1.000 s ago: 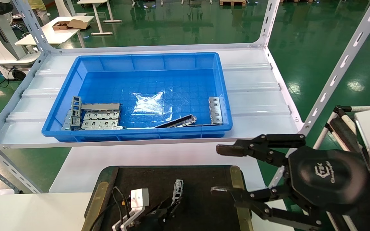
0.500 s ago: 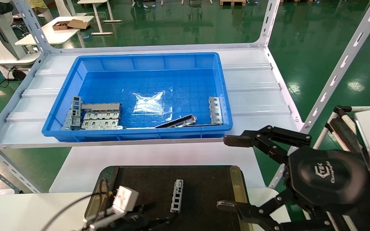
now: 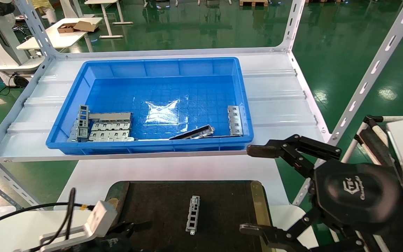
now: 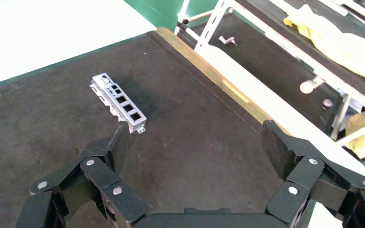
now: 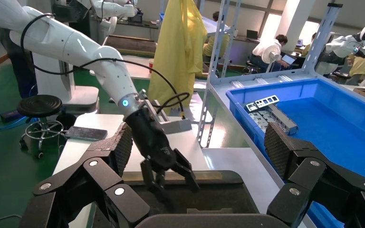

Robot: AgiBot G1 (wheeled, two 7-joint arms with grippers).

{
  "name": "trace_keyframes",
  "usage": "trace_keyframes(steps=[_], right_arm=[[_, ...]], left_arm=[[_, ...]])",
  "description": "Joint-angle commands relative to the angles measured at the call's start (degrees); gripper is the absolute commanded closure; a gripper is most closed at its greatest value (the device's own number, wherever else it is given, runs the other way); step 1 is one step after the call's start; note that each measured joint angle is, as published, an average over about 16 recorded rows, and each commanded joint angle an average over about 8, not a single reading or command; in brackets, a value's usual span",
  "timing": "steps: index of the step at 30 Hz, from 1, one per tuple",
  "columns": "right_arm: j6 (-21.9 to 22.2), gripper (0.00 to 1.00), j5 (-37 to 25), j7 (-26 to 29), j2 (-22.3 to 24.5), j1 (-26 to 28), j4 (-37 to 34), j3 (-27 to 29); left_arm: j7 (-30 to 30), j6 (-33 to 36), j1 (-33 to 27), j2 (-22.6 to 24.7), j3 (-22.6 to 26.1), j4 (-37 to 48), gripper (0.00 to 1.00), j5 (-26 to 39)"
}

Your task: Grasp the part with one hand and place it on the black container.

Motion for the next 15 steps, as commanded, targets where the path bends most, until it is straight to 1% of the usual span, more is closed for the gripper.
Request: trace_keyframes(steps=[1,7,15], right_arm=[[0.0,0.00,0.0,0.0,0.0,0.0,0.0,0.0],[0.0,0.00,0.0,0.0,0.0,0.0,0.0,0.0],[0.0,0.00,0.0,0.0,0.0,0.0,0.0,0.0]], left_arm=[[2.3,2.1,0.7,-1.1,-1.2,0.2,0.00,-1.5],[4.8,5.5,0.5,-3.0,-2.8,0.2,0.00,-3.1],[5.7,7.2,-0.1,-3.6,-3.4,0.2,0.00,-3.9]])
